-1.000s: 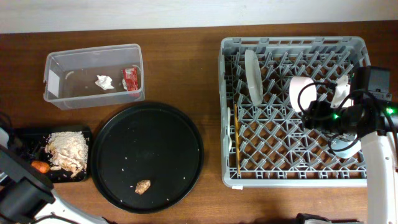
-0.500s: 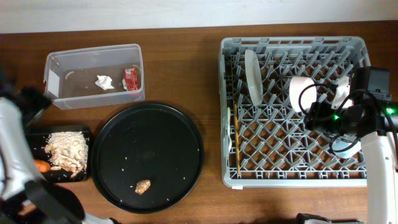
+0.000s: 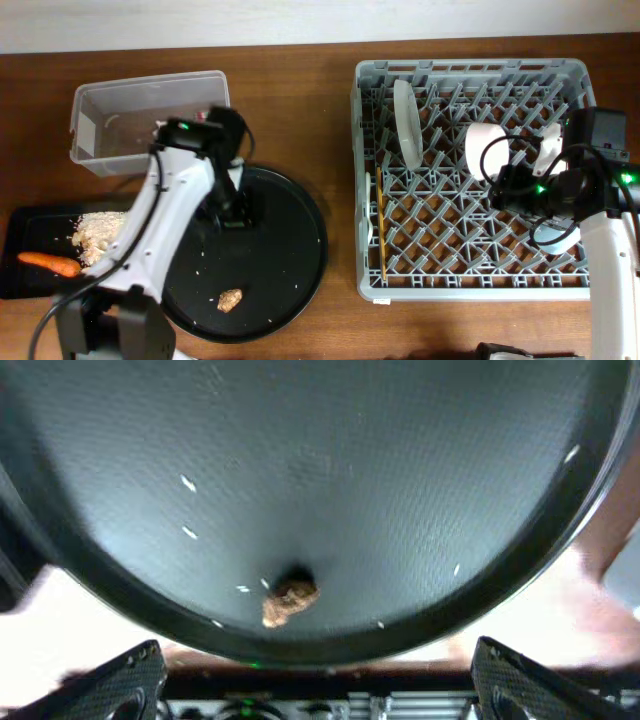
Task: Sort waste into correct bins and load items into the dishwasher rack
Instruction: 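Grasp the brown food scrap on the platter with the left gripper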
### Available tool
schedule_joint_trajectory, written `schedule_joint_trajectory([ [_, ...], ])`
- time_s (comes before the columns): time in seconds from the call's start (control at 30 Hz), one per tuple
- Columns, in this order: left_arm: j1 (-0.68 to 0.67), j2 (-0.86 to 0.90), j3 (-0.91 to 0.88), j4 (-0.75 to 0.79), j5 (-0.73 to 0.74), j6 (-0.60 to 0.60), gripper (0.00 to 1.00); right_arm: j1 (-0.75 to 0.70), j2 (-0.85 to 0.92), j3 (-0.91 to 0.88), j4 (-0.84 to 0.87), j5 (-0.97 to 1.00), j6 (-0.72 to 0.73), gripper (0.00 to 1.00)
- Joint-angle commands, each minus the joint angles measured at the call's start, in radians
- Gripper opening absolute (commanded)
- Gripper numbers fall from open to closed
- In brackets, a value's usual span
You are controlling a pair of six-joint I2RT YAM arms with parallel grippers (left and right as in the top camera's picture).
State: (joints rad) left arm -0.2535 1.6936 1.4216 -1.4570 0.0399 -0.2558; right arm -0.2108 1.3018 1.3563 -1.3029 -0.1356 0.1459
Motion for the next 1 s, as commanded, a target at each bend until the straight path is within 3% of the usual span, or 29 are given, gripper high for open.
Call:
schedule_joint_trajectory([
  [0.0, -0.013, 0.009, -0.182, 0.065, 0.103, -0.047, 0.98, -0.006, 0.003, 0.002, 0.000, 0.008, -0.007, 0.70],
  [0.2, -0.012, 0.009, -0.461, 0.240, 0.140, -0.127, 0.98, -0.006, 0.003, 0.002, -0.001, 0.008, -0.007, 0.70],
  [0.43, -0.006, 0.009, -0.597, 0.387, 0.129, -0.145, 0.97, -0.006, 0.003, 0.002, -0.004, 0.008, -0.007, 0.70],
  [0.63, -0.006, 0.009, -0.643, 0.436, 0.121, -0.152, 0.73, -0.006, 0.003, 0.002, -0.003, 0.008, -0.007, 0.70],
  [0.83, -0.006, 0.009, -0.609, 0.450, 0.109, -0.151, 0.72, -0.006, 0.003, 0.002, -0.003, 0.008, -0.007, 0.70],
  [0.97, -0.006, 0.009, -0.602, 0.450, 0.080, -0.151, 0.60, -0.006, 0.003, 0.001, -0.004, 0.008, -0.007, 0.70],
])
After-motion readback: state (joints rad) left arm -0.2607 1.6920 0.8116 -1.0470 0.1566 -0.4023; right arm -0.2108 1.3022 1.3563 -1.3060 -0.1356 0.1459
